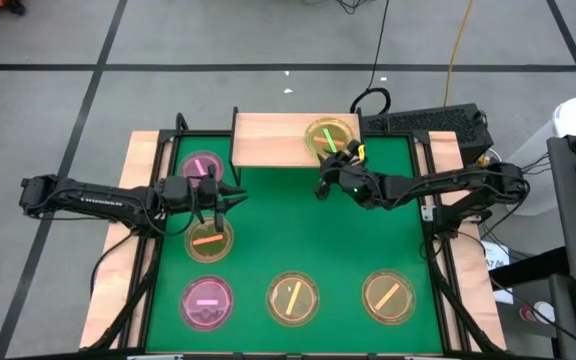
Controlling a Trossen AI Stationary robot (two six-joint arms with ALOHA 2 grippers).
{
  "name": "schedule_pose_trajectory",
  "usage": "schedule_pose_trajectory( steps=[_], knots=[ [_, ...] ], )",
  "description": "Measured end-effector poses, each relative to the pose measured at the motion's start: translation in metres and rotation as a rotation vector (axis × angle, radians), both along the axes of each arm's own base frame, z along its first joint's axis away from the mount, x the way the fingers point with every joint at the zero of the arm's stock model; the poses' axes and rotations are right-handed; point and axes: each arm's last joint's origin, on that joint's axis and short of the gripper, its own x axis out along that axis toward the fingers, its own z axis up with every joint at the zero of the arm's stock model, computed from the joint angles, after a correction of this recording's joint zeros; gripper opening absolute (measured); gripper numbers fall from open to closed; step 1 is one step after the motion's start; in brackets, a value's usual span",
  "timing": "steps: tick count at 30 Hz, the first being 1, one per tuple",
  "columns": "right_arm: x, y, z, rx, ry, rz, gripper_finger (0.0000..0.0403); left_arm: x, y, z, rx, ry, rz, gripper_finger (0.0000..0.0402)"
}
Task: Place and stack plates onto a shelf
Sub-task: Stack the pink plate on top of the green plate on the shelf
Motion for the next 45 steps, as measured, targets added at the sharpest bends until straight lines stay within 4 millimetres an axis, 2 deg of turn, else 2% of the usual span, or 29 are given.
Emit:
schedule_pose_trajectory(
  steps=[5, 10, 22, 31, 35, 41, 45],
  knots=[
    [-0.010, 0.025, 0.005, 0.014, 0.024, 0.079, 0.0082, -0.002, 0.001, -0.008, -0.027, 0.076, 0.031, 0.0088],
    [-0.030, 0.042, 0.003, 0.070, -0.051, 0.122, 0.0082, -0.005, 0.002, -0.019, -0.058, 0.191, 0.093, 0.0088],
    [-0.073, 0.059, -0.001, 0.079, -0.218, 0.214, 0.0082, -0.009, -0.007, -0.027, -0.076, 0.308, 0.035, 0.0088],
    [-0.085, 0.057, 0.001, 0.079, -0.279, 0.219, 0.0082, 0.003, -0.038, 0.004, 0.013, 0.337, 0.004, 0.0088],
    [-0.086, 0.057, 0.002, 0.080, -0.282, 0.223, 0.0082, 0.010, -0.056, 0.009, 0.044, 0.413, -0.050, 0.0088],
    [-0.086, 0.062, 0.003, 0.083, -0.295, 0.243, 0.0082, 0.016, -0.084, 0.020, 0.028, 0.583, -0.113, 0.0088],
    [-0.087, 0.066, 0.006, 0.089, -0.323, 0.267, 0.0082, 0.019, -0.099, 0.020, -0.078, 0.639, -0.199, 0.0088]
  ],
)
